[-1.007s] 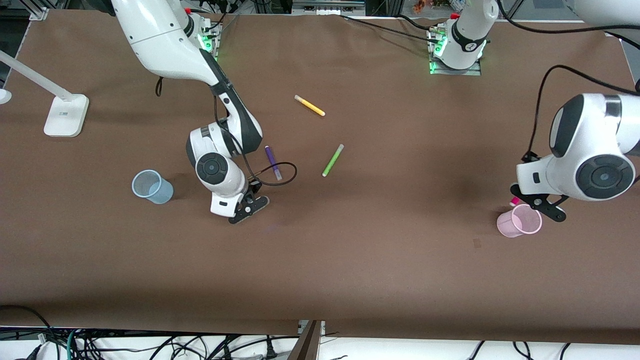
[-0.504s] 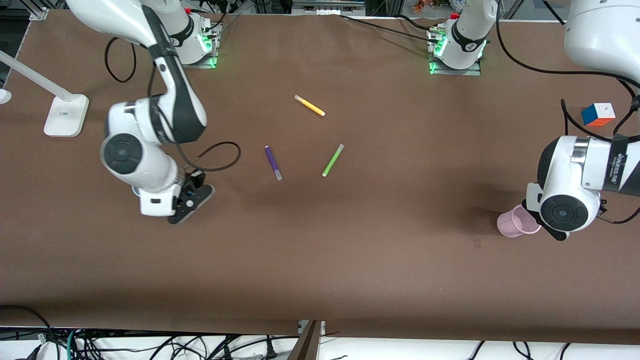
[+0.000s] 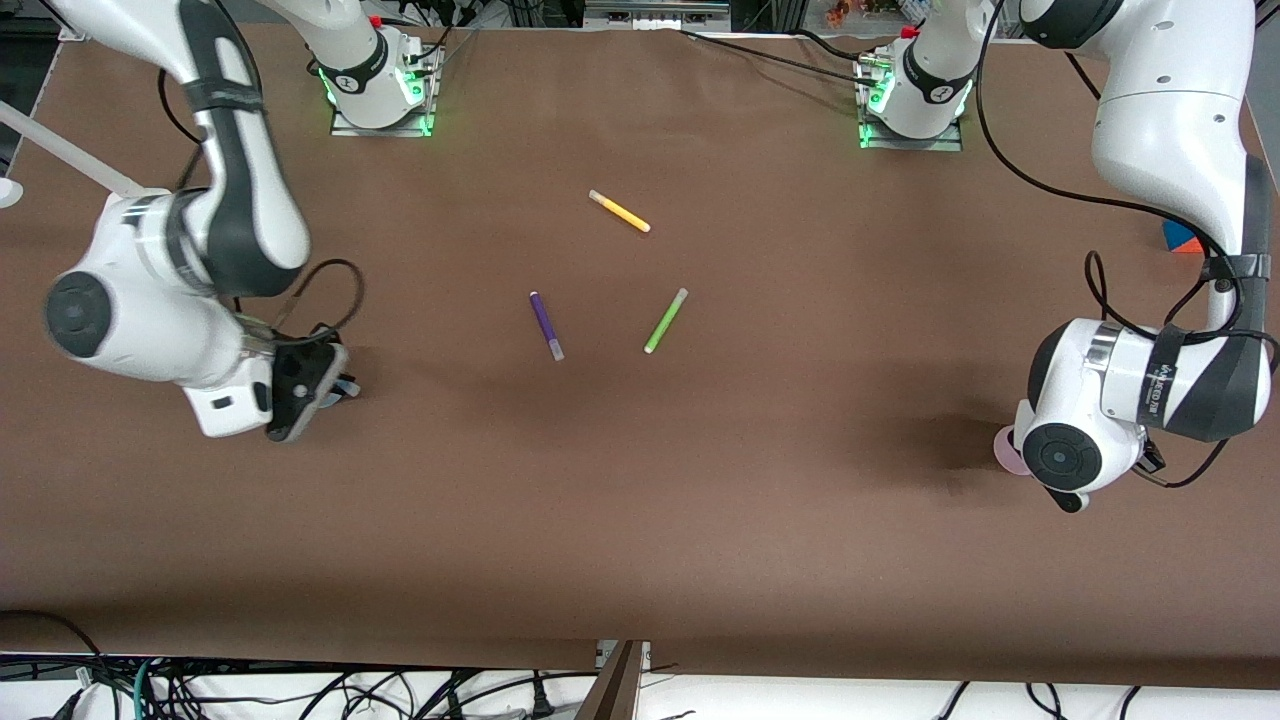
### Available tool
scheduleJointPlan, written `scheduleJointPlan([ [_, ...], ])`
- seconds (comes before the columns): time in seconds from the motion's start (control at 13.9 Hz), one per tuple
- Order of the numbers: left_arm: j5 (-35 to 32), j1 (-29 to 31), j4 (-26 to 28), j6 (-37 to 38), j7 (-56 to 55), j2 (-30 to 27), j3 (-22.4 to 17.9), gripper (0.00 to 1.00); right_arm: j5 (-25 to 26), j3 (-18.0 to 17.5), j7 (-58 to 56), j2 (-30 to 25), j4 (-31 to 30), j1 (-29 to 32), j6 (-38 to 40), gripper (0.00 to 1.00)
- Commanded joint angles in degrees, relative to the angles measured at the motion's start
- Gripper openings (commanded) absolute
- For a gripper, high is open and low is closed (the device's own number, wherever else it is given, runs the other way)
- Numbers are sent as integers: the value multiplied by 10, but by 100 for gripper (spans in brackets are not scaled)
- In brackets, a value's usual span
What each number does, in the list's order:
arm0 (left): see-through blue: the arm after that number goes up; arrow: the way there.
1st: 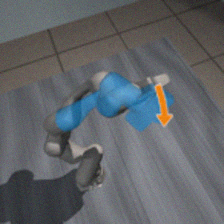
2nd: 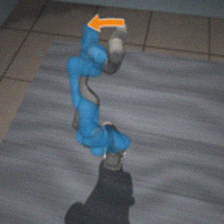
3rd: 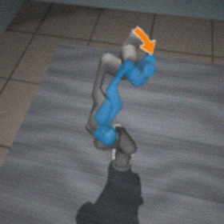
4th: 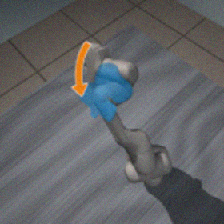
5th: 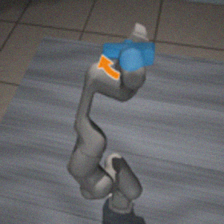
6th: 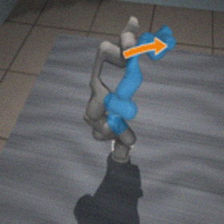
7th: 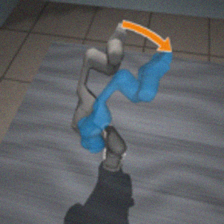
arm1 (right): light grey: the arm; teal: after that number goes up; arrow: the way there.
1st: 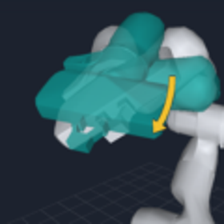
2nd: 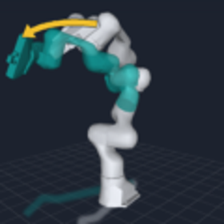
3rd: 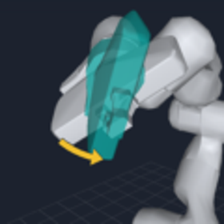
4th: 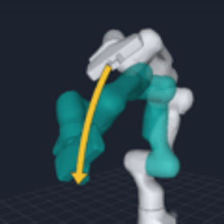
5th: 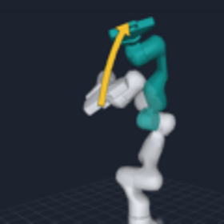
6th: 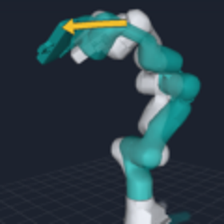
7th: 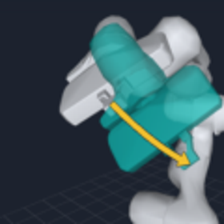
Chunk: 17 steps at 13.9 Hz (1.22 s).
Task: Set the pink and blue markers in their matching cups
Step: 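Drop the pink marker into the pink cup while the right gripper drops the blue marker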
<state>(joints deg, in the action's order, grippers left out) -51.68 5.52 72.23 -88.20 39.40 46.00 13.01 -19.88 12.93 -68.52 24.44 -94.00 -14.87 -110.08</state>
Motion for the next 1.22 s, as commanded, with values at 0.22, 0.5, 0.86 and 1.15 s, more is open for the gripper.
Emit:
scheduleJointPlan([
  [0.22, -25, -30, -17, 33, -26, 15, -8, 0, -154, -6, -259, 17, -10, 107, 95, 0],
  [0.5, -40, -28, -14, 43, -21, 14, -8, 0, -212, -6, -372, 36, -10, 126, 112, 0],
  [0.86, -61, -39, 0, 72, -24, 16, -8, 99, -232, -6, -454, 48, -10, 146, 149, 0],
  [1.15, -48, -60, -6, 76, -48, -8, -1, 100, -250, -7, -502, 62, -10, 161, 171, 0],
])
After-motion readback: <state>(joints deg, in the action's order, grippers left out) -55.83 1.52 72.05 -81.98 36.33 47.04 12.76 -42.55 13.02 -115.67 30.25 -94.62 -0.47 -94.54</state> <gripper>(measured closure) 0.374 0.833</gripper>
